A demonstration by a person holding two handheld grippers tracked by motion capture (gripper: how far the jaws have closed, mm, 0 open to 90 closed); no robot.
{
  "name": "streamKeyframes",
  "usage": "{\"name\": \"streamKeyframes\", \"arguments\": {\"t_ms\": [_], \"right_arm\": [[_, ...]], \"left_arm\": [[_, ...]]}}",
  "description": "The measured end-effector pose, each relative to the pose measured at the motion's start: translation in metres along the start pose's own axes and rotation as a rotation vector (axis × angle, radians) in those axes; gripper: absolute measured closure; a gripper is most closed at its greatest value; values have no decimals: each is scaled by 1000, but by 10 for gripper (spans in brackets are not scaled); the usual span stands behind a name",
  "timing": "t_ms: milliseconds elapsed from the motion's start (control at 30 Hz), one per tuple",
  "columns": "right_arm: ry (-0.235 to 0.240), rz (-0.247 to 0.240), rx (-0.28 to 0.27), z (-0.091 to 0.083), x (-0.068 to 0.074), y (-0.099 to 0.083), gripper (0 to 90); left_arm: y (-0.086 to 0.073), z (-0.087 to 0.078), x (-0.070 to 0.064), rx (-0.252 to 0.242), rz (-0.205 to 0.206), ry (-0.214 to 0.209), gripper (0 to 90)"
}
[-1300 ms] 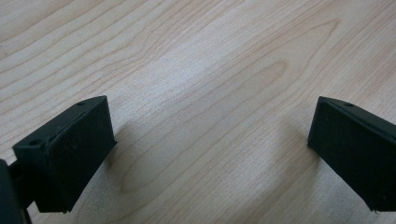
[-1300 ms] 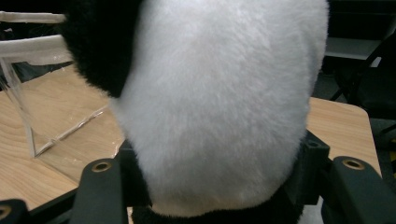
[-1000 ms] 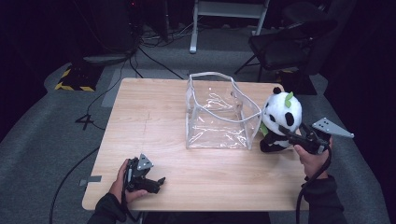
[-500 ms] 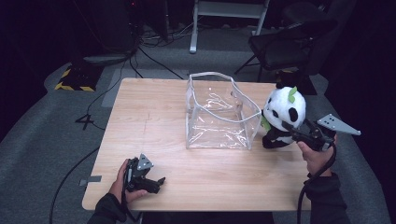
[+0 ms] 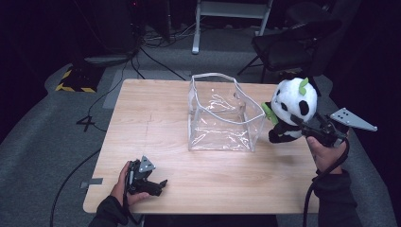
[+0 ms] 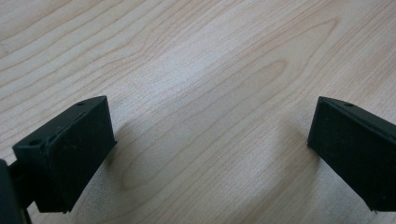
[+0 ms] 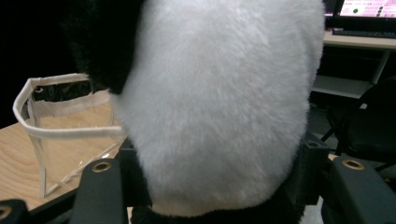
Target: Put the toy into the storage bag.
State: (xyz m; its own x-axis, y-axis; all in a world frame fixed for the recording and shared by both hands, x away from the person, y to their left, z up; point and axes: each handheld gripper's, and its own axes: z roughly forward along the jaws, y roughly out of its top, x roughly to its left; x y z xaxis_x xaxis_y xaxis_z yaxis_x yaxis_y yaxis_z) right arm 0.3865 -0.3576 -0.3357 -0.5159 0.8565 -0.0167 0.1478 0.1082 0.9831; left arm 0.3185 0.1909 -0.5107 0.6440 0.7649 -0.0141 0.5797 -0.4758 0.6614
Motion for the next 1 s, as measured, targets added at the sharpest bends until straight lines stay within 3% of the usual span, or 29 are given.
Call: {"name": "streamKeyframes", "arguments": {"t_ms": [433,1000], "right_arm": [[-15,-17,-45,0,-4,35,395],[-6,-50,-80,-2,2,64,395]], "left_arm": [[0,0,0,0,0,0,5],[0,0,0,-1,2,0,5]]}}
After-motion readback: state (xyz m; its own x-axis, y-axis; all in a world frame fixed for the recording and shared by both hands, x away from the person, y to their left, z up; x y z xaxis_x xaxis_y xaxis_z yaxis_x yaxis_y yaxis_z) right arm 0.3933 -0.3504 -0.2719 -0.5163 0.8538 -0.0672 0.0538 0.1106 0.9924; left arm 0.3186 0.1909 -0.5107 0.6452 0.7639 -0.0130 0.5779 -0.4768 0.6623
